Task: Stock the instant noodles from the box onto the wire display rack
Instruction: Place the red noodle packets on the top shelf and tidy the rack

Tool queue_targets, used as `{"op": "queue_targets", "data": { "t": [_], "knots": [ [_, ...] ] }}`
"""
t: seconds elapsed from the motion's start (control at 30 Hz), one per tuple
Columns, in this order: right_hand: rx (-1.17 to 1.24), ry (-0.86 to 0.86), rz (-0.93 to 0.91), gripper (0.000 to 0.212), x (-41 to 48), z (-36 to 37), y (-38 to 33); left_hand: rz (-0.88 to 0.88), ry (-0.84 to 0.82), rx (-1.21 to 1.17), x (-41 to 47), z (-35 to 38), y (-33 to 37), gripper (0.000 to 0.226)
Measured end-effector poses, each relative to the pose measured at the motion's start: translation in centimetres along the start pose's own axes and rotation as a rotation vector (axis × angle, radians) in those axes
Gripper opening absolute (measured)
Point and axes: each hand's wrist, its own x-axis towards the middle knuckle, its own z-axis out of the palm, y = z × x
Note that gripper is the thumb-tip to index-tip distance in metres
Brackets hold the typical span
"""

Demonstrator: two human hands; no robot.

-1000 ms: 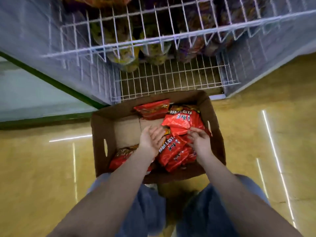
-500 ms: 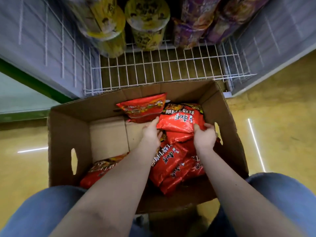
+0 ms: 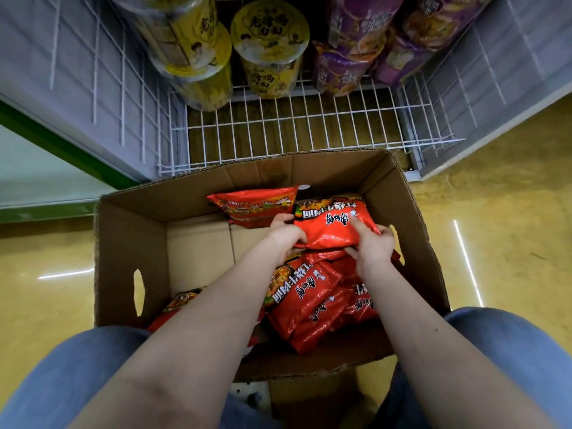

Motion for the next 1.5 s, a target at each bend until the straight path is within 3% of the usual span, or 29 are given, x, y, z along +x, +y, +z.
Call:
{"op": "queue_targets", "data": {
  "t": [0.13,0.3,0.37,0.5,0.7,1.0,1.1,1.3,1.5],
  "knots": [
    [-0.063,0.055,-0.093,0.019,0.0,-0.3,0.2,0.005,-0.025,0.154,-0.2,0.0,-0.1,0.069],
    [-0.287,0.066,-0.34,0.014,-1.1,-1.1,-0.7,0.212,0.04,0.721,-0.3,0.1,-0.4,0.092],
    [-0.352,0.024,-0.417,0.014,-1.6,-1.6,-1.1,0.328,0.037,0.803,-0.7,0.0,0.0,0.095],
    [-0.375,-0.137,-0.461,0.02,-2.4,-2.1,-1.6,0.379,-0.105,0.646,-2.4,-1.3,2.1,0.081],
    [-0.266,-0.441,-0.393,0.024,-4.1,-1.0,-1.6,0.127,-0.273,0.376,-5.0,-5.1,4.0,0.074],
    [-0.367,-0.758,-0.462,0.023,-5.5,3.5,-0.7,0.125,-0.077,0.089,-5.1,-10.9,0.9,0.057],
    [-0.373,-0.713,-0.488,0.027,-4.4,4.8,-0.5,0.124,0.009,-0.06,-4.6,-13.1,-0.1,0.065],
    [-0.851,-0.473,-0.946,0.043,-1.8,6.6,-0.3,0.171,0.097,-0.26,-4.6,-15.6,-1.2,0.053],
    [-0.921,-0.46,-0.86,0.064,-1.6,8.5,0.0,0.181,0.032,-0.14,-4.2,-16.5,-1.5,0.059]
  ]
}}
